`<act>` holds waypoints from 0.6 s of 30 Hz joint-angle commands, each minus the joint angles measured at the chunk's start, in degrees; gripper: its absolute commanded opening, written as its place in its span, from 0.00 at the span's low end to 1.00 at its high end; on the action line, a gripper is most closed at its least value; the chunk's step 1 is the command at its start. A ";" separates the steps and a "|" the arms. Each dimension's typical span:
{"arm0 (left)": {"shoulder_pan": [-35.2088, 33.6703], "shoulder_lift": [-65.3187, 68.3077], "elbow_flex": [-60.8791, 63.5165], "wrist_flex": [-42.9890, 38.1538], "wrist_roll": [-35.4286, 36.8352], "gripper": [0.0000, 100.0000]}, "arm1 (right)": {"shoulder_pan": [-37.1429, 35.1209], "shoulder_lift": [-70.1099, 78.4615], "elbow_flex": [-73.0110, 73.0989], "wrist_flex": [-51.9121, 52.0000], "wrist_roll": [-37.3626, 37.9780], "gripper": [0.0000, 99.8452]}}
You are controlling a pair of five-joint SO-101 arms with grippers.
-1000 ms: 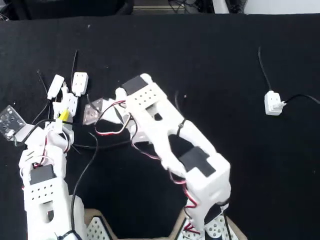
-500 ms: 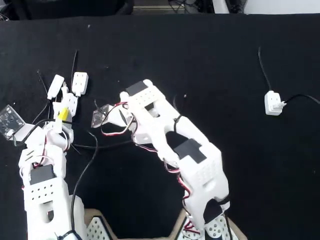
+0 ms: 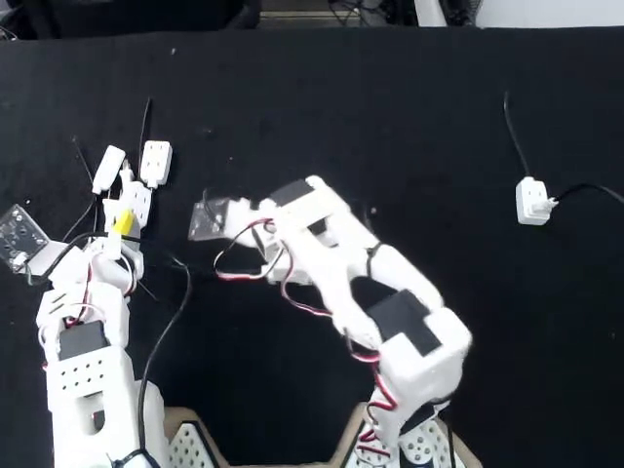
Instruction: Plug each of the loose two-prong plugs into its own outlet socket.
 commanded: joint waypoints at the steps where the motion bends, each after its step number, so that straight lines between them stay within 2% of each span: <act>1: -0.13 -0.70 -3.65 -1.05 0.26 0.26 | 6.51 -8.66 -7.78 5.36 -8.88 0.01; 5: 1.54 -0.70 -3.56 -0.88 0.26 0.26 | 16.79 -9.89 -17.19 13.71 -22.33 0.01; 8: 3.03 -0.70 -3.56 -0.88 0.26 0.26 | 24.97 -8.04 -25.71 20.48 -28.84 0.01; 13: 3.12 -0.53 -3.47 -0.79 0.26 0.26 | 35.78 -0.48 -39.78 28.48 -31.30 0.01; 18: 3.21 -0.44 -3.47 -0.79 0.26 0.26 | 41.41 11.91 -50.51 29.27 -31.30 0.01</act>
